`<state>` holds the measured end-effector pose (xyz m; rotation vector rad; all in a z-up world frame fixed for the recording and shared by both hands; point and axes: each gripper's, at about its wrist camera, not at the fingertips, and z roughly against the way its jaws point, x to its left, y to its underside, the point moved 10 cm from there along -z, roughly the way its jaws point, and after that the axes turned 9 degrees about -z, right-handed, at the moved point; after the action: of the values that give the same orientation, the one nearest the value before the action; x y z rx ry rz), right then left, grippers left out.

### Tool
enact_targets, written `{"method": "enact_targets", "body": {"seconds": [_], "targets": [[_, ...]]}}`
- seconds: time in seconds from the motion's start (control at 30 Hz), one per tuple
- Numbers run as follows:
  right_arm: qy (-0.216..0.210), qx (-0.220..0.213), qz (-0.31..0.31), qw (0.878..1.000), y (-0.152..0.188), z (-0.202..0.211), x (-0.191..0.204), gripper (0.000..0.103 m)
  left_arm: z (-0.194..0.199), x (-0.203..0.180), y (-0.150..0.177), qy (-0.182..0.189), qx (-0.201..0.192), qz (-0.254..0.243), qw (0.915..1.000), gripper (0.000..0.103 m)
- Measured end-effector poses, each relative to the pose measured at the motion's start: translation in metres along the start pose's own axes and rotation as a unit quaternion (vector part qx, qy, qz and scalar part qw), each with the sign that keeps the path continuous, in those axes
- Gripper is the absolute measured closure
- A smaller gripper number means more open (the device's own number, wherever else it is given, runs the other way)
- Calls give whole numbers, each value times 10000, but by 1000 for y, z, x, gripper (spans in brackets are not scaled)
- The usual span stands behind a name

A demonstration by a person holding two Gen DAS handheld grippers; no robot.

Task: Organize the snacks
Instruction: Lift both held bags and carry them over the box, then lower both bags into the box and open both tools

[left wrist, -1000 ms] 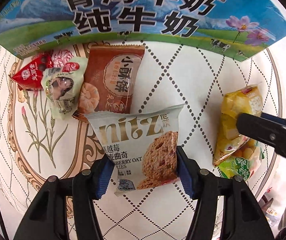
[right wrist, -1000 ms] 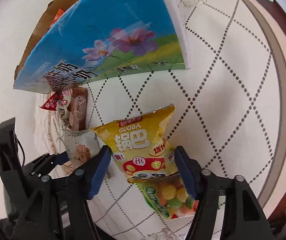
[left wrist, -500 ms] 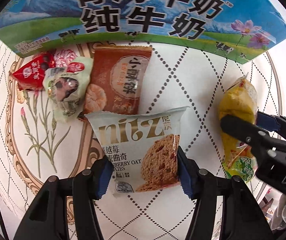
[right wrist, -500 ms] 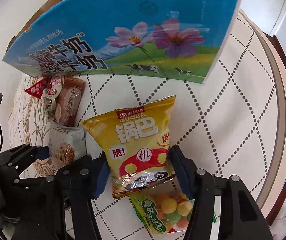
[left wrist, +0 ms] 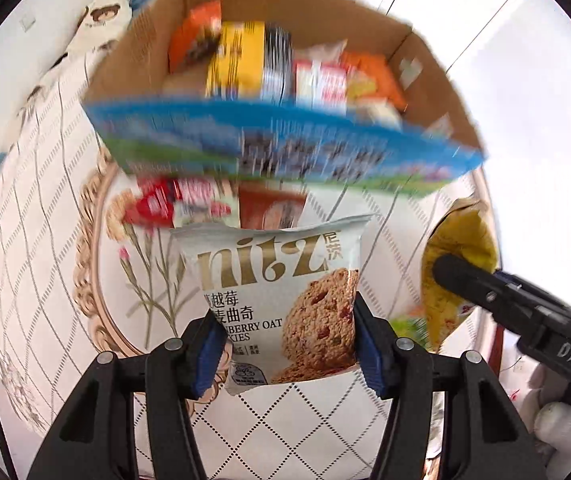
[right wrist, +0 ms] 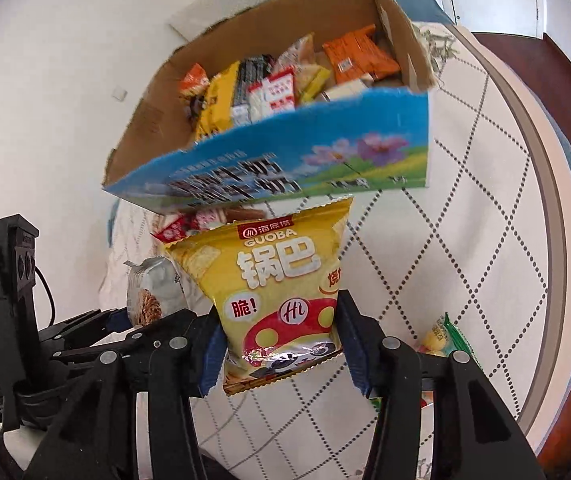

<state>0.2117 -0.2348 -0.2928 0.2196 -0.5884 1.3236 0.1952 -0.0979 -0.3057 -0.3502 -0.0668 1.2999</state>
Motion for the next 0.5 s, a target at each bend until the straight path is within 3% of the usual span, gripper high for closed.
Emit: {"method": "enact_targets", "body": {"seconds": [0.13, 0.23, 0.43, 0.5], "targets": [[-233, -287, 107, 9993, -27, 26, 38, 50, 43, 5, -41, -139, -284, -190, 9993, 48], [-227, -508, 199, 9983, -57, 32, 64, 50, 53, 23, -84, -420, -335, -224, 9983, 48], [56, -565, 64, 9984, -122, 4, 92, 50, 46, 69, -149, -1017, 3, -262, 9945, 48], [173, -473, 19, 9987, -134, -15, 99, 50, 39, 85, -156, -1135, 201, -250, 9930, 48]]}}
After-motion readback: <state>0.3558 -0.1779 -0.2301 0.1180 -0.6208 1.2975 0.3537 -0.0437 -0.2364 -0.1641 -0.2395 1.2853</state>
